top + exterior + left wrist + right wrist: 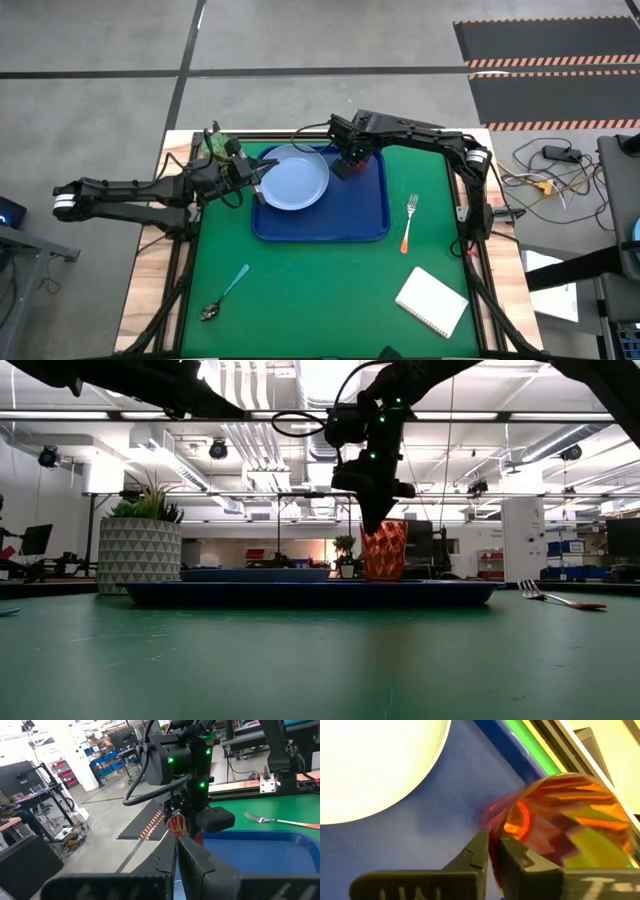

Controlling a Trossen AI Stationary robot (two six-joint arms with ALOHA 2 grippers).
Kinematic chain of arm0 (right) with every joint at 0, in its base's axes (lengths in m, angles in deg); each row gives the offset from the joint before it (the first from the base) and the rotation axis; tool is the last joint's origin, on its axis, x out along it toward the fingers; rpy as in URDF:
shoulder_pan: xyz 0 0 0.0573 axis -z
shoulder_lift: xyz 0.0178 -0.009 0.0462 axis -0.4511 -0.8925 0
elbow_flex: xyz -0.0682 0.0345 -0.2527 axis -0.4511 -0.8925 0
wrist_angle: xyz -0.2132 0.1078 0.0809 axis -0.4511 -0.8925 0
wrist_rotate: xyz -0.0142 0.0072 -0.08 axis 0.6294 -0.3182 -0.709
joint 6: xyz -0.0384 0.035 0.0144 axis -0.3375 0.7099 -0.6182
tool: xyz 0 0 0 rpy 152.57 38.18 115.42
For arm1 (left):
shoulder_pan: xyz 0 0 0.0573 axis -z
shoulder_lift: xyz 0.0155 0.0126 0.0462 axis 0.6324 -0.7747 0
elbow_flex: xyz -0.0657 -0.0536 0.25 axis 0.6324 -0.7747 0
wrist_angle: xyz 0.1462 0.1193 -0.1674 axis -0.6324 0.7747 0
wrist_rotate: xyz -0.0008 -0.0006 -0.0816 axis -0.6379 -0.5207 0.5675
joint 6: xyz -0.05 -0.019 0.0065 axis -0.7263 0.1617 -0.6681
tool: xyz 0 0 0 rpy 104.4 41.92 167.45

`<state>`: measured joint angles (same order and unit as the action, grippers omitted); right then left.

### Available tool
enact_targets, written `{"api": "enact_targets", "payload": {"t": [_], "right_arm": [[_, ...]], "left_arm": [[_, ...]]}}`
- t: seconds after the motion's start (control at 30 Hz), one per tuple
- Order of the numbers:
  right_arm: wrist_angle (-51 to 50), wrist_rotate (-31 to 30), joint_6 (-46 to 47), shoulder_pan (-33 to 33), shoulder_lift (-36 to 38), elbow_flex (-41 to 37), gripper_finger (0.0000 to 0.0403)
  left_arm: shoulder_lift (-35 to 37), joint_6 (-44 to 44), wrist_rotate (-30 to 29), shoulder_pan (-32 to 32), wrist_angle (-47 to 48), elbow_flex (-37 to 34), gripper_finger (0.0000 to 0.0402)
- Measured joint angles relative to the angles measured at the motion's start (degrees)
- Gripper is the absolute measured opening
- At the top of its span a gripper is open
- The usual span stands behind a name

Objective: Pick and place plate/cup/fork/spoon on tray
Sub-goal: Put the orange glass on the blue serving tray, then put the orange fork on the blue serving tray

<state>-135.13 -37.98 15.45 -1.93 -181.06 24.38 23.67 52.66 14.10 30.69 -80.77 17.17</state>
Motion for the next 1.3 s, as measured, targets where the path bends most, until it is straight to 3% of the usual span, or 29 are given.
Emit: {"api": "enact_targets", "payload": {"t": [0.57, 0.87, 1.17, 1.3], "right_arm": [[1.2, -4.3, 1.4, 0.0, 1.1, 0.4, 0.0124], [1.1, -2.6, 3.1, -2.2, 4.8, 0.4, 0.0134], [1.1, -2.2, 3.1, -10.1, 5.7, 0.4, 0.0128], [1.0, 3.2, 3.0, -13.5, 6.0, 0.4, 0.0131]], "left_arm": [[0.0, 0.0, 0.0, 0.0, 0.0, 0.0, 0.0000], [0.0, -0.4, 0.0, 0.0, 0.0, 0.0, 0.0000], [0.0, -0.5, 0.0, 0.0, 0.0, 0.0, 0.0000], [0.0, -0.5, 0.0, 0.0, 0.0, -0.2, 0.0000]]}}
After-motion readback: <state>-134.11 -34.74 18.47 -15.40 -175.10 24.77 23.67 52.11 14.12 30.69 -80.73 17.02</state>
